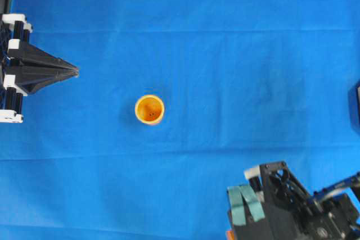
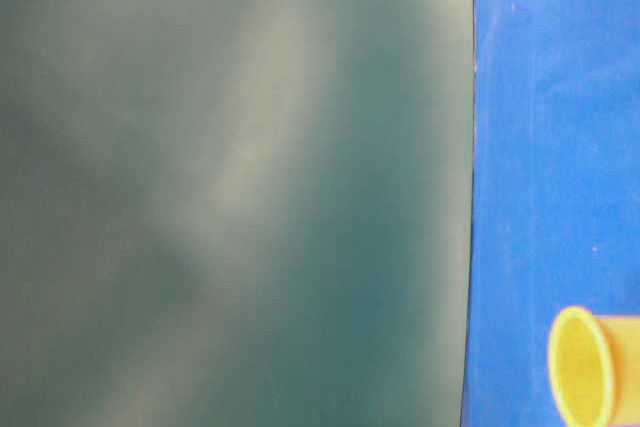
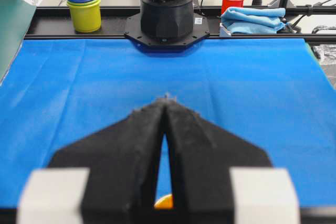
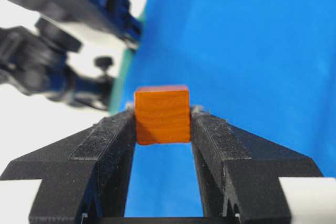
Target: Move the block forward with right arm.
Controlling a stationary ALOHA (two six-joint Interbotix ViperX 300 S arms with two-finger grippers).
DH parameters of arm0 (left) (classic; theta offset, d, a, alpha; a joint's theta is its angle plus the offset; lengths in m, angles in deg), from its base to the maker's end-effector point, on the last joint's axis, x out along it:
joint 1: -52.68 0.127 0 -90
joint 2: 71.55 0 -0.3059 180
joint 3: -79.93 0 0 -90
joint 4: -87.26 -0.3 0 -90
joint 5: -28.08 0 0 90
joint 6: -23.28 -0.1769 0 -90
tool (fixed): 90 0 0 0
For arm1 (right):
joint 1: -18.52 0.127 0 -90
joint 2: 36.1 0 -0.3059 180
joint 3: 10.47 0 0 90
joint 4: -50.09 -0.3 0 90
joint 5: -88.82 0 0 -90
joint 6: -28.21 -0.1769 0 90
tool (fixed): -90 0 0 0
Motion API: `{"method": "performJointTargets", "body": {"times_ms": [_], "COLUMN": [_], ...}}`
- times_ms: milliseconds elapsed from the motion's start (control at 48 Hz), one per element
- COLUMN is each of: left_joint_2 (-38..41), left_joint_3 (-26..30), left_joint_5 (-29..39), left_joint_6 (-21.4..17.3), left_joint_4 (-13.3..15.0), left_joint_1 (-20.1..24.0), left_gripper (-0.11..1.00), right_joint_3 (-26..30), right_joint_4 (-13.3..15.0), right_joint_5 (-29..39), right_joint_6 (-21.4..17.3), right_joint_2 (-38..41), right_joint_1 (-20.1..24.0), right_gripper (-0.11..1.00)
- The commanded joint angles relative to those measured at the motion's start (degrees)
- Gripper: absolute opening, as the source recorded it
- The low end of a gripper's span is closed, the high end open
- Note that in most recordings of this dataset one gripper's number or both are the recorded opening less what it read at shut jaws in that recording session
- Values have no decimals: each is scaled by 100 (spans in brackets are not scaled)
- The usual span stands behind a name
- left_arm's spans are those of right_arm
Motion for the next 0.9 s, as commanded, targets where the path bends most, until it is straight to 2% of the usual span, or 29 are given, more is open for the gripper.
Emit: {"method": "performJointTargets", "body": {"times_ms": [0, 313, 875], "left_joint_2": [53, 53, 53], "left_joint_3": [193, 202, 202], "left_joint_5": [-26, -26, -26], "left_joint_6": [0, 9, 9], "left_joint_4": [-9, -9, -9], "left_joint_1": [0, 0, 0], "left_gripper": [0, 0, 0], "right_joint_3": [237, 413, 448], "right_joint_4": [-18, -35, -35], "right_joint_5": [-18, -18, -18], "right_joint_6": [-53, -334, -343], "right_joint_2": [-70, -70, -70], "right_joint_1": [62, 211, 237], "right_gripper": [40, 40, 40]}}
